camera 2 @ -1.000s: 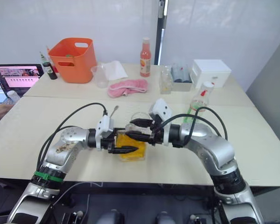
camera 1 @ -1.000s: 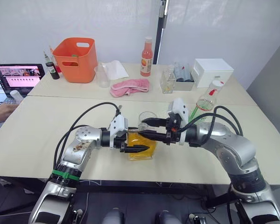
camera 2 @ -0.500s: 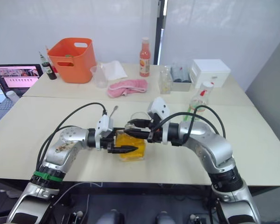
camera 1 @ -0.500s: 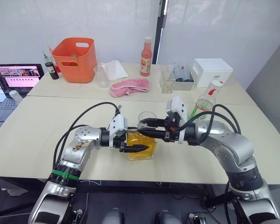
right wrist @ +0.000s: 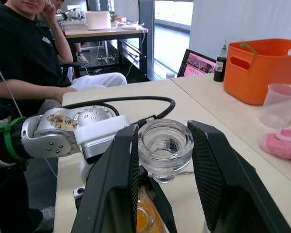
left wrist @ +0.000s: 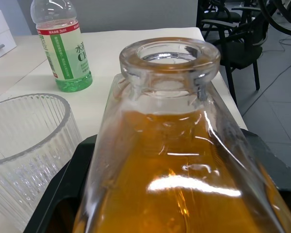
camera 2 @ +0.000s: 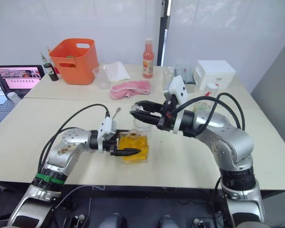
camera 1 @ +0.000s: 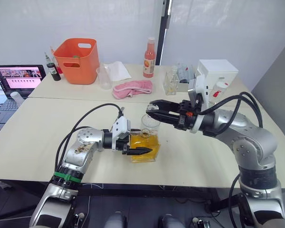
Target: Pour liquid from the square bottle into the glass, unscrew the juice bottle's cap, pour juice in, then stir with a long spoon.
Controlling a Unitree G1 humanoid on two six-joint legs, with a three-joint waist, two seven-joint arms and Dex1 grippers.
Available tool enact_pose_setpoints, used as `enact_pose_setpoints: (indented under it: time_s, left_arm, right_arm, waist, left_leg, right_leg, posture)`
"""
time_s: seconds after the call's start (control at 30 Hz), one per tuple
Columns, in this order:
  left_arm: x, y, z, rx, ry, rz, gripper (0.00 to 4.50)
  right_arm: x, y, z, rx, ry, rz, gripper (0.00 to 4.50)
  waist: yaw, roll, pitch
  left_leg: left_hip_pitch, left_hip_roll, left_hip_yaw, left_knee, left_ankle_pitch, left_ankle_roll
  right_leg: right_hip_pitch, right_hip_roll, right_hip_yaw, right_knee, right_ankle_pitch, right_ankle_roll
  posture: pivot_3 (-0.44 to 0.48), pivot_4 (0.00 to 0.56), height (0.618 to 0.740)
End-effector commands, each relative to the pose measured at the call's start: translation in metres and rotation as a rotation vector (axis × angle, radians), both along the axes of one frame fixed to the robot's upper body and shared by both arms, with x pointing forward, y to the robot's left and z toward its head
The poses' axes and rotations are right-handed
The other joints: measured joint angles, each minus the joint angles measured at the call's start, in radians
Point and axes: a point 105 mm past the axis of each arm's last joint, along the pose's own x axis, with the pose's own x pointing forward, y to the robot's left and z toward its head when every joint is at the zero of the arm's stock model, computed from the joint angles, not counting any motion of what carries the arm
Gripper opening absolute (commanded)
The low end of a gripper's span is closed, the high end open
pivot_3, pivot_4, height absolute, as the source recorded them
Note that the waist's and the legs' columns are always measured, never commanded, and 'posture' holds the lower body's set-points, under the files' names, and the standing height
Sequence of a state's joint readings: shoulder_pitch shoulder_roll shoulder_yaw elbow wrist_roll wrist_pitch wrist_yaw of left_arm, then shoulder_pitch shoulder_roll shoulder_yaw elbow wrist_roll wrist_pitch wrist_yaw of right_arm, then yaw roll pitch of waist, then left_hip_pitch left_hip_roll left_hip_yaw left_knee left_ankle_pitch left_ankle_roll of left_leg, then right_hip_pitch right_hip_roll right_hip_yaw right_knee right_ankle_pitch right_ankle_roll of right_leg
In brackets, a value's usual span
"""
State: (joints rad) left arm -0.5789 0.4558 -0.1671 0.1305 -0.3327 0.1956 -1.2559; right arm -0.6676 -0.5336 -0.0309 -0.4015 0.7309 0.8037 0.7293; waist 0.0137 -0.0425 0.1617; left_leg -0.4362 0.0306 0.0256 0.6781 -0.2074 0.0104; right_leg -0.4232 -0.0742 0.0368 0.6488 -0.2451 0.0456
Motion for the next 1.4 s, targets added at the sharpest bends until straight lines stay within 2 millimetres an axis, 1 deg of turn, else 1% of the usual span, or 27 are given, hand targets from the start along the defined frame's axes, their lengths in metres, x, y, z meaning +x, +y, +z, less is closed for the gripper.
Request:
enact_pose_setpoints:
  time_s: [0.03,0.1,0.13,0.23,0.27,0.3,0.4,0.5,0.57,0.7,0.83,1.1,1.23,1.4]
  left_arm:
    - [-0.004,-0.006,0.003,0.008,-0.022,-0.034,2.81]
    - [-0.005,-0.006,0.003,0.007,-0.022,-0.036,2.81]
    - [-0.005,-0.005,0.003,0.006,-0.022,-0.036,2.81]
    - [-0.003,-0.004,0.005,0.003,-0.025,-0.031,2.81]
    - [-0.002,-0.004,0.005,0.003,-0.026,-0.03,2.81]
    - [-0.002,-0.005,0.006,0.001,-0.026,-0.031,2.81]
    - [-0.003,-0.006,0.005,0.0,-0.023,-0.036,2.81]
    - [-0.003,-0.007,0.003,0.001,-0.019,-0.04,2.81]
    - [-0.002,-0.008,0.003,0.0,-0.019,-0.042,2.81]
    - [-0.001,-0.009,0.005,-0.001,-0.021,-0.042,2.81]
    - [0.001,-0.009,0.006,-0.003,-0.025,-0.04,2.81]
    - [0.003,-0.006,0.007,-0.006,-0.031,-0.027,2.81]
    - [0.003,-0.006,0.007,-0.007,-0.032,-0.024,2.81]
    - [0.004,-0.006,0.008,-0.007,-0.038,-0.021,2.81]
  right_arm:
    - [0.0,-0.022,0.005,0.024,-0.015,-0.092,1.05]
    - [0.014,-0.067,-0.022,0.013,0.053,-0.326,1.05]
    - [0.016,-0.085,-0.035,-0.001,0.081,-0.421,1.05]
    - [0.019,-0.132,-0.066,-0.021,0.143,-0.678,1.05]
    - [0.018,-0.141,-0.072,-0.024,0.151,-0.733,1.05]
    - [0.019,-0.158,-0.078,-0.027,0.146,-0.833,1.05]
    - [0.021,-0.192,-0.089,-0.01,0.13,-1.055,1.05]
    - [0.023,-0.215,-0.099,-0.001,0.116,-1.23,1.05]
    - [0.025,-0.224,-0.108,0.006,0.131,-1.327,1.05]
    - [0.031,-0.232,-0.124,0.022,0.159,-1.484,1.05]
    - [0.037,-0.231,-0.134,0.056,0.185,-1.569,1.05]
    - [0.04,-0.233,-0.149,0.053,0.22,-1.62,1.05]
    - [0.042,-0.233,-0.153,0.016,0.227,-1.61,1.05]
    - [0.045,-0.235,-0.155,0.014,0.235,-1.597,1.05]
  waist:
    - [0.0,0.0,0.0]
    - [0.004,0.0,0.0]
    - [0.008,0.0,0.0]
    - [0.002,0.001,-0.001]
    - [-0.001,0.003,-0.002]
    - [-0.002,0.004,-0.002]
    - [-0.003,0.006,-0.004]
    - [-0.003,0.006,-0.004]
    - [-0.002,0.007,-0.004]
    - [-0.002,0.007,-0.004]
    - [-0.002,0.008,-0.005]
    - [-0.002,0.008,-0.005]
    - [-0.002,0.008,-0.005]
    - [-0.003,0.008,-0.005]
  left_leg:
    - [0.0,0.0,0.0,0.0,0.0,0.0]
    - [0.0,0.0,0.0,0.0,0.0,0.0]
    - [0.0,-0.001,-0.002,0.0,0.0,0.0]
    - [-0.001,-0.001,0.0,0.0,-0.001,0.002]
    - [-0.001,-0.001,0.001,0.0,-0.001,0.002]
    - [-0.001,-0.001,0.001,0.0,-0.001,0.001]
    - [0.001,-0.001,0.002,0.0,-0.001,0.001]
    - [0.001,-0.001,0.002,0.0,-0.001,0.001]
    - [0.001,-0.001,0.002,0.0,-0.001,0.001]
    - [0.001,-0.001,0.002,0.0,-0.001,0.001]
    - [0.001,-0.002,0.002,0.0,-0.001,0.001]
    - [0.001,-0.002,0.002,0.0,-0.001,0.001]
    - [0.001,-0.002,0.002,0.0,-0.001,0.001]
    - [0.001,-0.002,0.002,0.0,-0.001,0.001]
  right_leg:
    - [0.0,0.0,0.0,0.0,0.0,0.0]
    - [0.0,0.0,0.0,0.0,0.0,0.0]
    - [0.002,0.0,-0.001,-0.001,0.0,0.0]
    - [0.0,-0.001,0.001,-0.001,0.0,0.0]
    - [0.0,-0.001,0.001,-0.001,0.0,0.0]
    - [0.0,-0.001,0.001,-0.001,0.0,0.0]
    - [0.0,0.0,0.002,0.0,0.0,0.001]
    - [0.001,0.0,0.003,0.0,0.0,0.001]
    - [0.001,0.0,0.003,-0.001,0.0,0.001]
    - [0.001,0.0,0.003,-0.001,0.0,0.001]
    - [0.001,0.0,0.003,-0.001,0.0,0.001]
    - [0.001,-0.001,0.003,-0.001,0.0,0.001]
    - [0.001,0.0,0.003,-0.001,0.0,0.001]
    - [0.001,0.0,0.003,-0.001,0.0,0.001]
  posture:
    - [0.0,0.15,0.715]
    - [0.0,0.15,0.715]
    - [0.0,0.15,0.715]
    - [0.0,0.15,0.715]
    - [0.0,0.15,0.715]
    - [0.0,0.15,0.715]
    - [0.0,0.15,0.715]
    - [0.0,0.15,0.715]
    - [0.0,0.15,0.715]
    - [0.0,0.15,0.715]
    - [0.0,0.15,0.715]
    - [0.0,0.15,0.715]
    - [0.0,0.15,0.715]
    - [0.0,0.15,0.715]
